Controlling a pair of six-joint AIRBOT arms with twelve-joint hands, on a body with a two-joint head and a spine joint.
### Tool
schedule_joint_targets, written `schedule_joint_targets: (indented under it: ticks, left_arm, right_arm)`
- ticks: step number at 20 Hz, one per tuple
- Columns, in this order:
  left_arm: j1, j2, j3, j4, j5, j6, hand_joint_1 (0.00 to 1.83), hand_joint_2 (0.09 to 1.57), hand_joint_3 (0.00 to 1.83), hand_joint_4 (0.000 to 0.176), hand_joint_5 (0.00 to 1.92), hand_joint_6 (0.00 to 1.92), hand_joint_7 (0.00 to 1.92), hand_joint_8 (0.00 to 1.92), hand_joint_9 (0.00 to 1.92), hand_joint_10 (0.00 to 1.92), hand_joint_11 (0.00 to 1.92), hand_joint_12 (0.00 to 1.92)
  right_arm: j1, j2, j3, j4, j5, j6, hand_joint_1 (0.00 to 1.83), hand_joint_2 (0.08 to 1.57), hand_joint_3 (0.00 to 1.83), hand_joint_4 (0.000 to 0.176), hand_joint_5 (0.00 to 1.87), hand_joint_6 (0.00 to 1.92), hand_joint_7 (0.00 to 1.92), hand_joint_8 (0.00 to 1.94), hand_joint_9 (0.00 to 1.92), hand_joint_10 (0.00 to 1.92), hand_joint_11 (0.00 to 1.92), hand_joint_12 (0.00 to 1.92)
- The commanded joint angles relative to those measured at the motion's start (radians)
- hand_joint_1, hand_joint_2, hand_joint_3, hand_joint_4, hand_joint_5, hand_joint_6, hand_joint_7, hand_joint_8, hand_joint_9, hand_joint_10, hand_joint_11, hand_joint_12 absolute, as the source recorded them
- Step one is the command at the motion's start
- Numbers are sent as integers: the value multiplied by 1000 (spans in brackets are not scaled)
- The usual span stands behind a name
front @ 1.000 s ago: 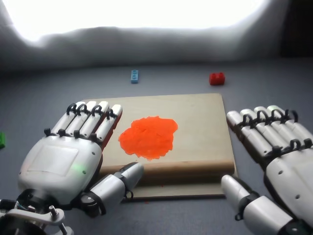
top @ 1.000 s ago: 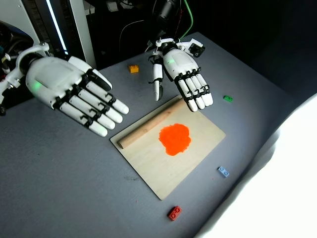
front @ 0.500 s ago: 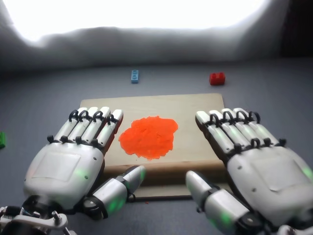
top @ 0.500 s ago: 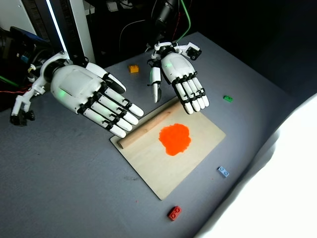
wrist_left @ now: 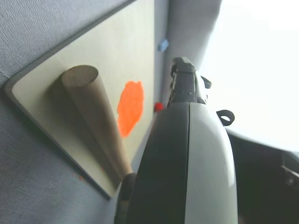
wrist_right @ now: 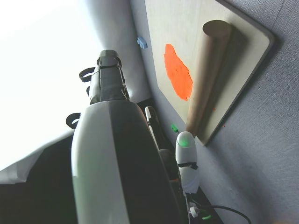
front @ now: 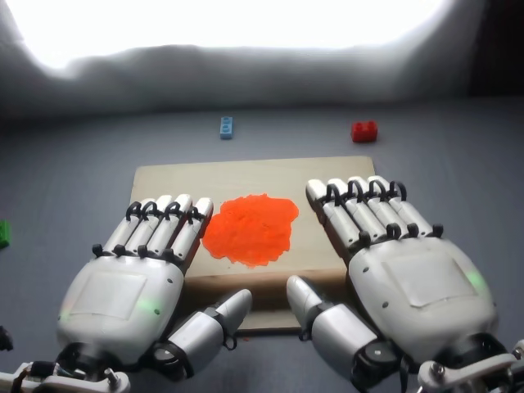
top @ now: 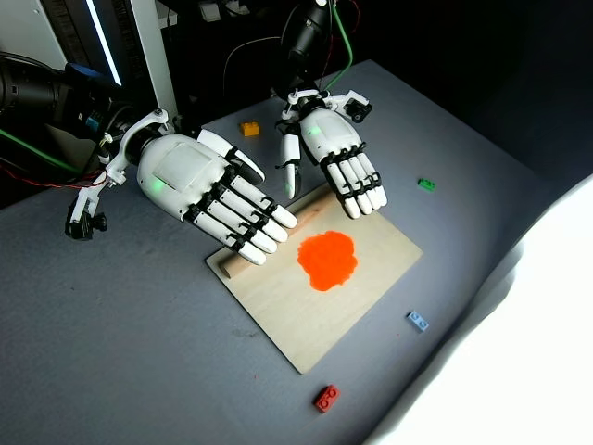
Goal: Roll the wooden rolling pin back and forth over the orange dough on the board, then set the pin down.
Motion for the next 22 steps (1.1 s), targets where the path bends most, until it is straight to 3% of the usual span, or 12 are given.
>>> schedule_joint_targets:
  ticks: [1, 7, 12, 22]
  left_arm:
    - [-5, -5, 7, 60, -115, -6, 0, 1314, 0, 0, 0, 0, 0, 0, 1, 0, 0, 204]
    - [-3, -37, 39, 58, -120, -12, 0, 1318, 1, 0, 0, 0, 0, 0, 0, 0, 0, 176]
    - [8, -44, 49, 44, -141, -24, 0, 1313, 0, 0, 0, 0, 0, 0, 0, 0, 0, 186]
    - [23, -71, 57, 44, -143, -28, 0, 1312, 0, 0, 0, 0, 0, 0, 0, 0, 0, 188]
  right_arm:
    - [0, 6, 3, -105, 48, -7, 0, 1370, 84, 0, 14, 6, 11, 4, 0, 0, 0, 0]
    - [1, -16, 45, -147, 9, -4, 0, 1374, 77, 0, 20, 8, 10, 2, 0, 0, 0, 0]
    - [-39, -73, 140, -183, 23, 24, 0, 1367, 65, 0, 26, 11, 44, 14, 7, 3, 0, 0]
    - [-35, -159, 250, -183, -3, 20, 0, 1368, 57, 0, 34, 14, 32, 5, 0, 0, 0, 0]
